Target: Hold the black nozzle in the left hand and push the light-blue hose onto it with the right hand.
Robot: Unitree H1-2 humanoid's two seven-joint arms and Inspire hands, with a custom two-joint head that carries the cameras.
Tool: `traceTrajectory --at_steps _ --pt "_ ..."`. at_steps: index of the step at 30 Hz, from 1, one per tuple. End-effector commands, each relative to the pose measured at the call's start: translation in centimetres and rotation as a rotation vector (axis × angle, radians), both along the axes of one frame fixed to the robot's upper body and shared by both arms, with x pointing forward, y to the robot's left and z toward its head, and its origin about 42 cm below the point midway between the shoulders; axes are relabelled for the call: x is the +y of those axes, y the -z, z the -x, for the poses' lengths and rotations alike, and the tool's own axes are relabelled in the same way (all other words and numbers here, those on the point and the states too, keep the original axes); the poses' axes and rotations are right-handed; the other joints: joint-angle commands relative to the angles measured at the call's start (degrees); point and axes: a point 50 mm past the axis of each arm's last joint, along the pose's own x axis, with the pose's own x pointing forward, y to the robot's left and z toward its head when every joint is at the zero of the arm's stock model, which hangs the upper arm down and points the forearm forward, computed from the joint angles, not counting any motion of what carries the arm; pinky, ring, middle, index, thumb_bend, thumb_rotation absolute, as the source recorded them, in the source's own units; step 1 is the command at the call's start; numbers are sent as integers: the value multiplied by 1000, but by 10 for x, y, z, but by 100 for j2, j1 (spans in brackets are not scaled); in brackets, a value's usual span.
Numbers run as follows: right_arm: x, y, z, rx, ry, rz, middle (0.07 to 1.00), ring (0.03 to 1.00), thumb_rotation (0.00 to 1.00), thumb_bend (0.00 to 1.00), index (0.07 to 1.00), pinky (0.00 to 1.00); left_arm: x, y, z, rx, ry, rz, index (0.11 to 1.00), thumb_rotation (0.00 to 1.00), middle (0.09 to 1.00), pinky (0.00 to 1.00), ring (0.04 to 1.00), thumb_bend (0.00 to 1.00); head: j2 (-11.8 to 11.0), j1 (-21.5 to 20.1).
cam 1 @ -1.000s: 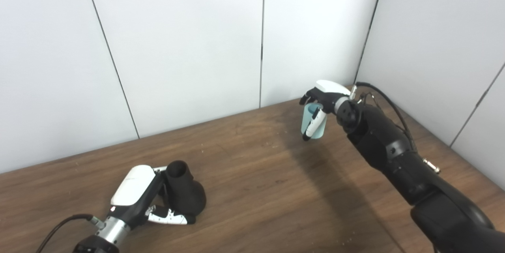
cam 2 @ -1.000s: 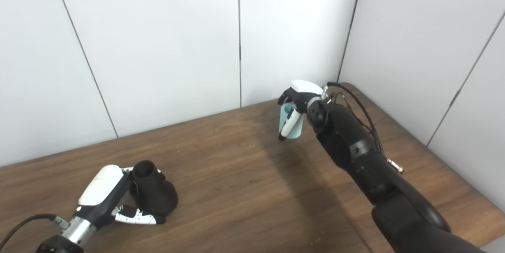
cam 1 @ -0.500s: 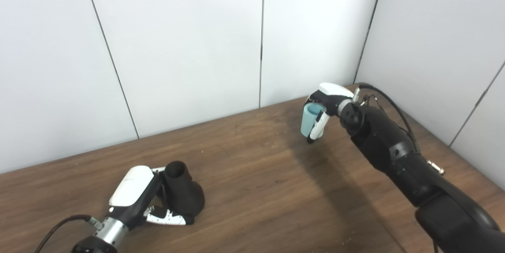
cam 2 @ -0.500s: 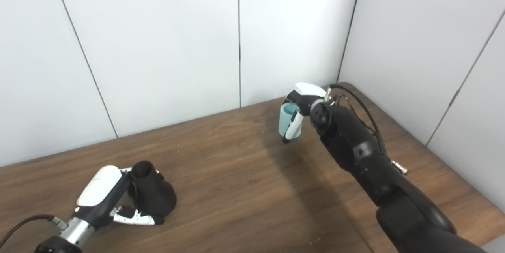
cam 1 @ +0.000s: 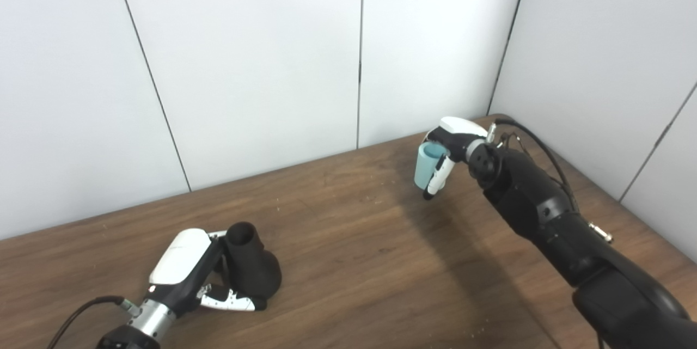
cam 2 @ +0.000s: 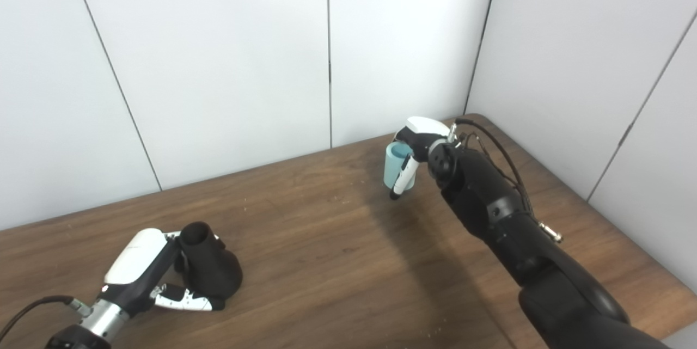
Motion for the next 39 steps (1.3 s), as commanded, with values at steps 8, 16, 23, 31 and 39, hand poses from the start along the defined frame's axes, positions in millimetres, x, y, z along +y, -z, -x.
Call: traceTrajectory --at_steps 8,16,23,31,39 --pt "-8 -38 -4 -234 8 10 490 502 0 533 484 457 62 72 31 241 -59 -326 498 0 454 259 400 526 21 -9" --pt "-7 -34 -1 -323 -14 23 496 488 0 519 452 454 61 72 31 242 -60 -319 497 0 456 258 402 526 18 -10" --pt "-5 -36 -2 -342 -30 10 494 476 0 520 462 444 56 72 31 239 -59 -319 497 0 457 260 408 526 22 53" --pt "43 -70 6 -384 -182 -45 496 467 0 520 466 423 43 69 32 230 -50 -315 502 0 441 258 404 525 72 415" --pt "118 -120 24 -357 -388 -208 495 459 0 520 466 400 23 63 31 224 -37 -300 503 0 430 264 396 524 134 812"
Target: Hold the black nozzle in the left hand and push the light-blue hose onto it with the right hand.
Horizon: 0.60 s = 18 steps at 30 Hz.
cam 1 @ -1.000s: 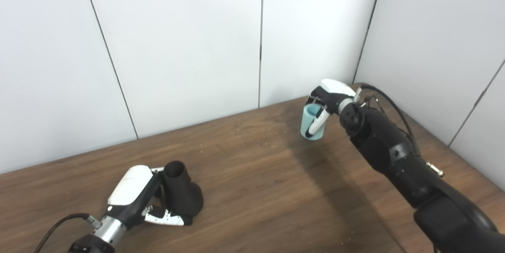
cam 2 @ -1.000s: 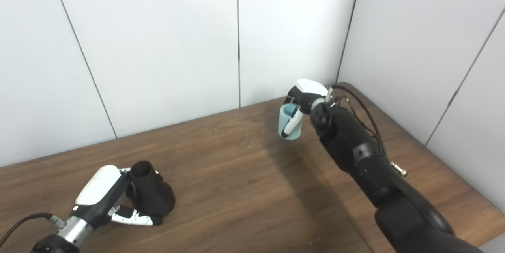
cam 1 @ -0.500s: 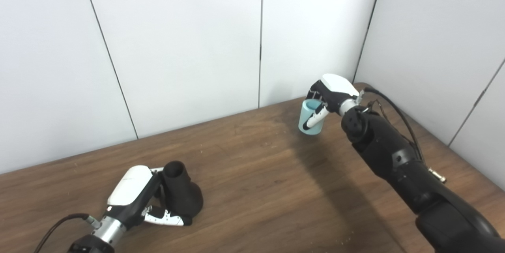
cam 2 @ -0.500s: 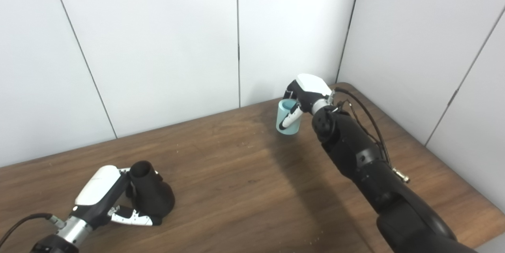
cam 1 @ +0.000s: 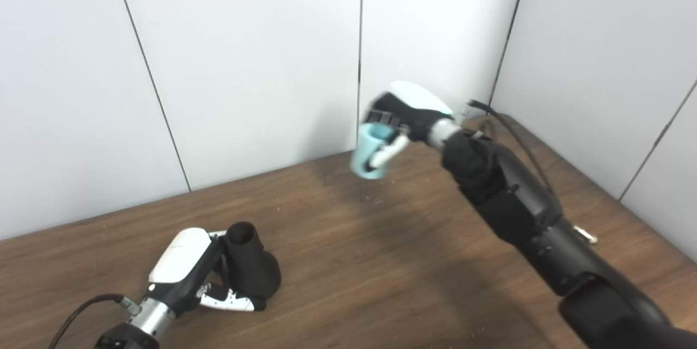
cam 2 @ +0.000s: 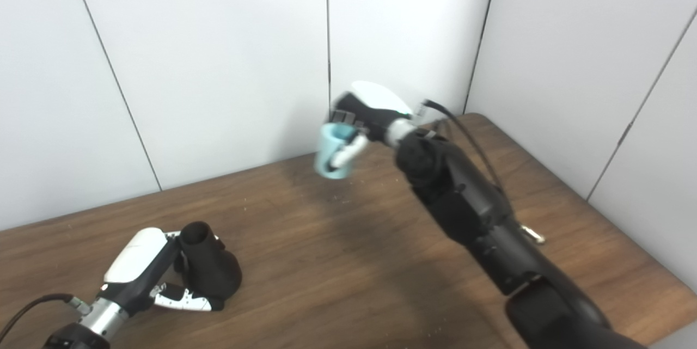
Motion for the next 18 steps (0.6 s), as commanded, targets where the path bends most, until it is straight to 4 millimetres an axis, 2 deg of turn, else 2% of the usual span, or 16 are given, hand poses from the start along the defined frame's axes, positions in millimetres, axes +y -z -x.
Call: traceTrajectory --at_steps 1,8,13,14,16,18 --pt "13 -43 3 -68 -49 -15 495 459 0 520 466 399 25 66 30 215 -29 -290 503 0 429 263 395 524 27 140" --pt "44 -63 18 -56 -189 11 498 427 0 518 495 346 5 60 31 222 -26 -277 502 0 412 286 387 522 125 793" --pt "65 -77 29 -71 -283 54 494 431 0 519 494 368 -9 54 32 223 -34 -278 500 0 401 308 379 521 203 1239" --pt "71 -81 32 -81 -303 72 495 536 0 523 483 502 -12 53 32 220 -32 -284 502 0 402 317 381 521 230 1364" --pt "79 -86 36 -92 -332 89 502 558 0 527 470 564 -16 51 32 211 -26 -295 504 0 406 339 391 521 254 1488" --pt "84 -90 37 -96 -358 86 503 449 0 519 499 376 -20 49 32 198 -20 -305 504 0 412 378 410 522 275 1567"
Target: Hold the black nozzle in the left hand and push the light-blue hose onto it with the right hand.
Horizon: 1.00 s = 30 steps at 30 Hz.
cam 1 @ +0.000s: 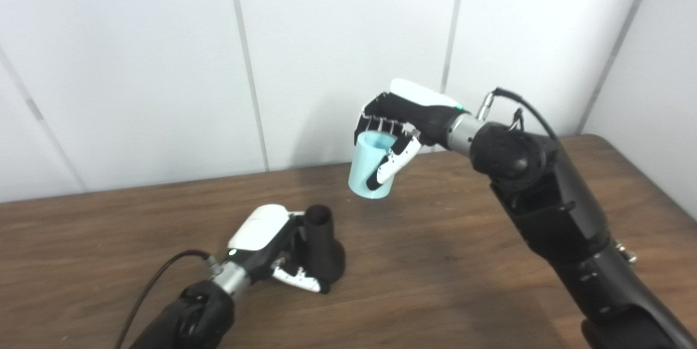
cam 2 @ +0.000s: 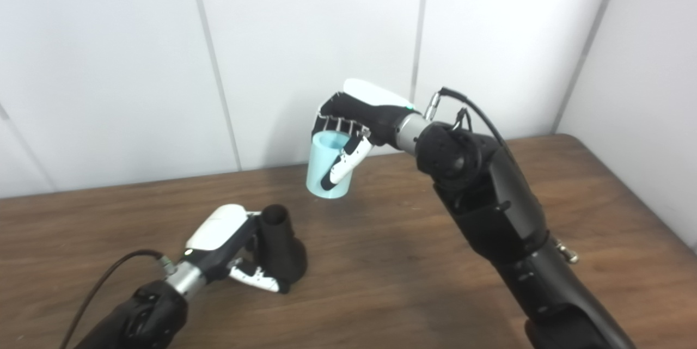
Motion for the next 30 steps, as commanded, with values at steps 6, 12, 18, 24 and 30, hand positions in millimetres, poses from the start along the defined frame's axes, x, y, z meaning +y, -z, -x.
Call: traceTrajectory --at_steps 6,12,18,24,30 --pt "18 -39 4 -102 -72 -36 486 447 0 519 491 366 -2 55 24 176 14 -248 505 0 416 403 426 522 88 215" --pt "25 -46 1 -108 -77 -9 486 451 0 520 487 359 -5 54 24 177 9 -247 500 0 405 321 376 522 153 290" --pt "29 -43 -2 -104 -107 -4 489 446 0 519 488 348 -7 52 22 188 0 -236 498 0 397 299 355 520 200 320" --pt "35 -25 -6 -97 -137 -13 487 444 0 520 487 362 -8 50 23 189 -7 -237 496 0 393 281 345 520 231 359" --pt "43 -1 -10 -89 -158 3 483 455 0 520 479 391 -9 50 24 185 -2 -251 497 0 415 325 396 523 283 385"
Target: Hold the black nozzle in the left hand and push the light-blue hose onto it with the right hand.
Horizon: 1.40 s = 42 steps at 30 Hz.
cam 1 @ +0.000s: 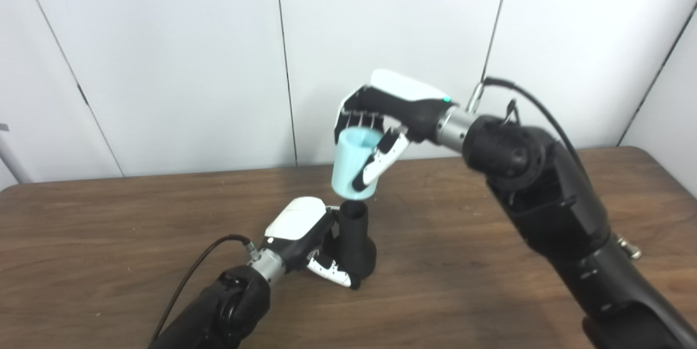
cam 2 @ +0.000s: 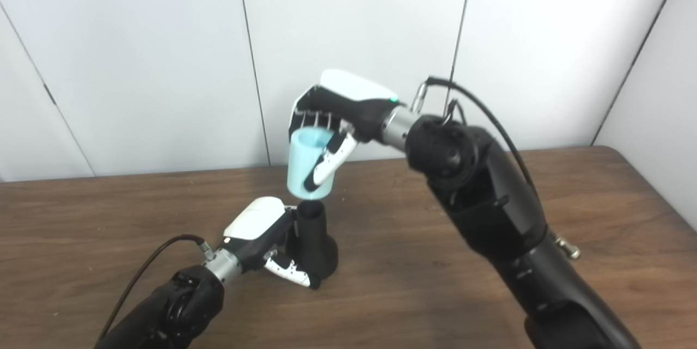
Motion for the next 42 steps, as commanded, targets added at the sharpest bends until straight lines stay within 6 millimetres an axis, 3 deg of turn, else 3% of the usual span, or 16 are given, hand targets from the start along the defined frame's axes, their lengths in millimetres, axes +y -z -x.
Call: traceTrajectory --at_steps 1,22,42 --pt "2 -22 0 -98 -19 -1 484 452 0 520 480 387 7 55 25 166 15 -224 498 0 415 336 402 523 9 -6" --pt "0 -9 -1 -27 -36 58 489 447 0 520 479 381 10 54 28 171 5 -213 497 0 399 301 368 521 145 -13" --pt "-9 -28 8 -48 -40 133 483 450 0 520 483 379 12 54 27 171 8 -219 496 0 395 307 362 521 254 -90"
